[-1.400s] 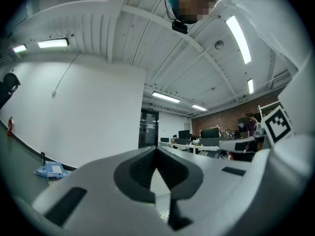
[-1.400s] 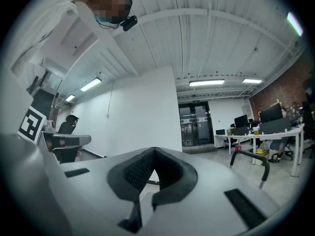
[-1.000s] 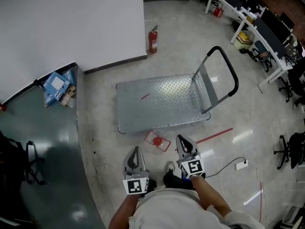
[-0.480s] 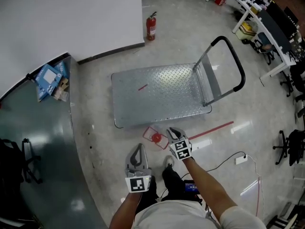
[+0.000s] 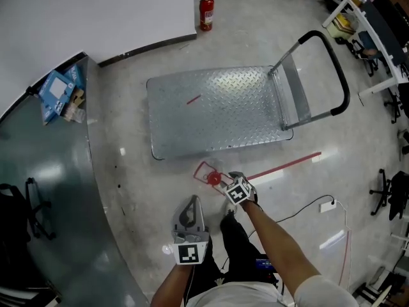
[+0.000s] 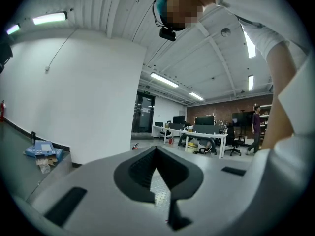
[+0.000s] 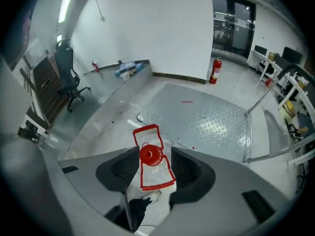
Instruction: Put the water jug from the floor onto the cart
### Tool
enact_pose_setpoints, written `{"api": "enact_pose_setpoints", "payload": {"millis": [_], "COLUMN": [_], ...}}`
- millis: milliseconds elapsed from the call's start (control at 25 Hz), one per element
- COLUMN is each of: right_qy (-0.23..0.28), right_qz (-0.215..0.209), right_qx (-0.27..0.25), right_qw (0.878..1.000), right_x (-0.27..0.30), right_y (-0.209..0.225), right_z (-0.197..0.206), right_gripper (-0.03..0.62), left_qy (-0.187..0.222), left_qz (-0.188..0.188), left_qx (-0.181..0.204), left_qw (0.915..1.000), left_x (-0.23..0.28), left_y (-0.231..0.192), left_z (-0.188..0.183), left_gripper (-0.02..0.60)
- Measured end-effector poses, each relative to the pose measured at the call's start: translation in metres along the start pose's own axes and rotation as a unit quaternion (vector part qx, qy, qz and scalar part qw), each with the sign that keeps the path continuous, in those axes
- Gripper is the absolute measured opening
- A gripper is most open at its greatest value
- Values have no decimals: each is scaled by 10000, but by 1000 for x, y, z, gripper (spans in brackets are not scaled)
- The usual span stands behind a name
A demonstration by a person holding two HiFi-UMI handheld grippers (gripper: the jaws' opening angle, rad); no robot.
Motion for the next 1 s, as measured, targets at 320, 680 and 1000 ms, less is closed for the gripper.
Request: {"api": "enact_pose_setpoints", "payload": {"millis": [320, 680, 1000], "right_qy": [-701, -951, -1162], "right_qz": [-225, -72, -20], "right_qx": [-209, -346, -359], "right_qw": [9971, 9948, 9926], "right_x": [72, 116, 139], "right_y": [-10, -14, -17], "right_z": [23, 32, 36], "right_gripper": [239, 285, 285], "left_qy": [-317, -439, -476], "left_qz": [-16, -21, -20], "left_qx": [-167, -239, -257], "left_qw": [9994, 9987, 9985], "left_x": [2, 4, -1], "left_y": [-8, -19, -30], "left_z": [40, 64, 70], "left_gripper": [3, 3, 3]}}
Point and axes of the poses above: the fingertips, and each gripper's own axes: x forward along the fingers, y to its right, z out of its underside, the point moved 6 cm from there along -x, backward along the fingers, and after that the axes turned 8 degrees about x, right-handed, at the moved point
